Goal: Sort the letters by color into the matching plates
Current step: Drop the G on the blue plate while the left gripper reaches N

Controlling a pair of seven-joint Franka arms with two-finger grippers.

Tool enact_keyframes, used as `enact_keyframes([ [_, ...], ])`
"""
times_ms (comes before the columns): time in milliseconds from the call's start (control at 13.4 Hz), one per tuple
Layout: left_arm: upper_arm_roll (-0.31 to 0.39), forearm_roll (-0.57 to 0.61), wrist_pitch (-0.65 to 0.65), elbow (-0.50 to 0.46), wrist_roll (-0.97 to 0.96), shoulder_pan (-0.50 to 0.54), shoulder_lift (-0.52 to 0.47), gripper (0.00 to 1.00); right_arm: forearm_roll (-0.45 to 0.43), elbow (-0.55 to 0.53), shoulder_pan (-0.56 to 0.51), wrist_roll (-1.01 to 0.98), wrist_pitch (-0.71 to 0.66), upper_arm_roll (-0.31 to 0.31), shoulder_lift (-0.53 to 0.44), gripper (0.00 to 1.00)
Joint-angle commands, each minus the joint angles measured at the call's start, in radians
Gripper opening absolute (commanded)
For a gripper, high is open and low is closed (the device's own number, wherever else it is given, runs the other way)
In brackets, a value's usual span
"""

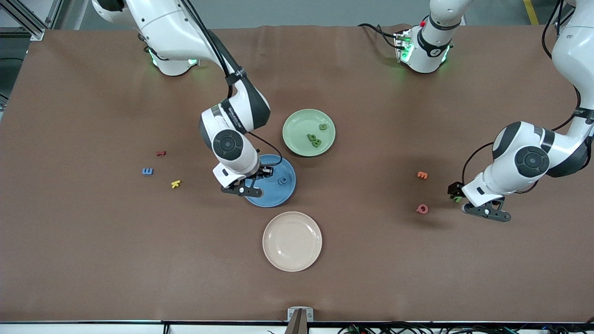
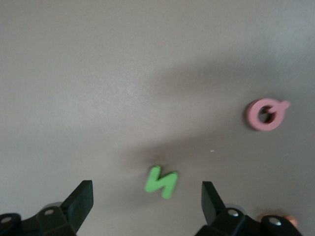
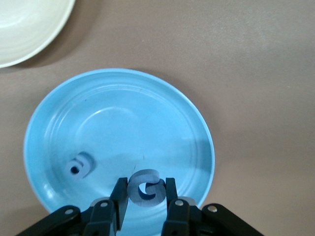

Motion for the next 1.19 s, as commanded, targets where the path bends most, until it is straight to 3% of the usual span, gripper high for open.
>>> enact_keyframes([
  [0,0.037,0.020,0.091,-0.030,0.168,0.007,0.010,0.95,0.018,0.028,0.004,-0.009,-0.001,-0.009,0.017,0.13],
  [373,0.047,0.020,0.112,-0.050,0.379,0.015,0.010,0.85,0.052,-0.017,-0.037,-0.108,0.080,0.020,0.025,0.14],
  [596,0.048,0.020,0.113,-0.061,0.398,0.013,0.015,0.76,0.080,-0.030,-0.033,-0.149,0.085,0.020,0.025,0.14],
  [820,0.048,0.020,0.113,-0.072,0.394,0.013,0.024,0.73,0.080,-0.032,-0.029,-0.150,0.086,0.019,0.025,0.16],
  [894,0.050,0.020,0.113,-0.073,0.391,0.015,0.024,0.73,0.080,-0.032,-0.028,-0.150,0.086,0.019,0.025,0.23],
  [969,0.057,0.020,0.113,-0.073,0.391,0.013,0.024,0.72,0.080,-0.032,-0.026,-0.149,0.083,0.020,0.023,0.54],
  [1043,0.060,0.020,0.113,-0.073,0.391,0.013,0.025,0.71,0.080,-0.032,-0.026,-0.146,0.081,0.020,0.023,0.73],
  [1118,0.062,0.020,0.118,-0.073,0.393,0.013,0.027,0.70,0.080,-0.032,-0.026,-0.134,0.071,0.020,0.017,0.99],
])
